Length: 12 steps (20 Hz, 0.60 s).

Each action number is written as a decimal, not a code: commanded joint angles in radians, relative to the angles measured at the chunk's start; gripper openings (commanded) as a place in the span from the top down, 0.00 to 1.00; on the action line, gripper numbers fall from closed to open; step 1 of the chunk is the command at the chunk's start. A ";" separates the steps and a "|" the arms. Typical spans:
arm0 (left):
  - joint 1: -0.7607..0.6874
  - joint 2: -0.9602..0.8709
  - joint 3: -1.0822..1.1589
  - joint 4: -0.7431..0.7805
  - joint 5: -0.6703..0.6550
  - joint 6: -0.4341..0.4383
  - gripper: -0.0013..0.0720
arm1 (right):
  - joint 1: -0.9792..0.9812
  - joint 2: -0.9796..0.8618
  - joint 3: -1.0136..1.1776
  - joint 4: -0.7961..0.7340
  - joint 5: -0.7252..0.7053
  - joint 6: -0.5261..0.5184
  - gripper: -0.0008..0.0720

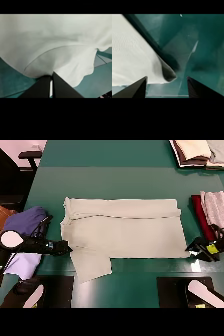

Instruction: Fold the shirts.

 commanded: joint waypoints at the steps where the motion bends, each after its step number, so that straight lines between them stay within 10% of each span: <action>1: 0.001 0.001 0.005 0.003 0.000 0.000 0.95 | 0.024 -0.041 -0.063 0.068 -0.058 0.000 0.25; 6: 0.001 0.001 0.021 0.022 -0.088 0.037 0.95 | 0.193 -0.049 0.021 0.052 -0.072 0.000 0.90; 12: 0.001 0.162 0.094 0.130 -0.316 -0.021 0.95 | 0.268 0.201 0.095 -0.115 0.115 0.000 0.96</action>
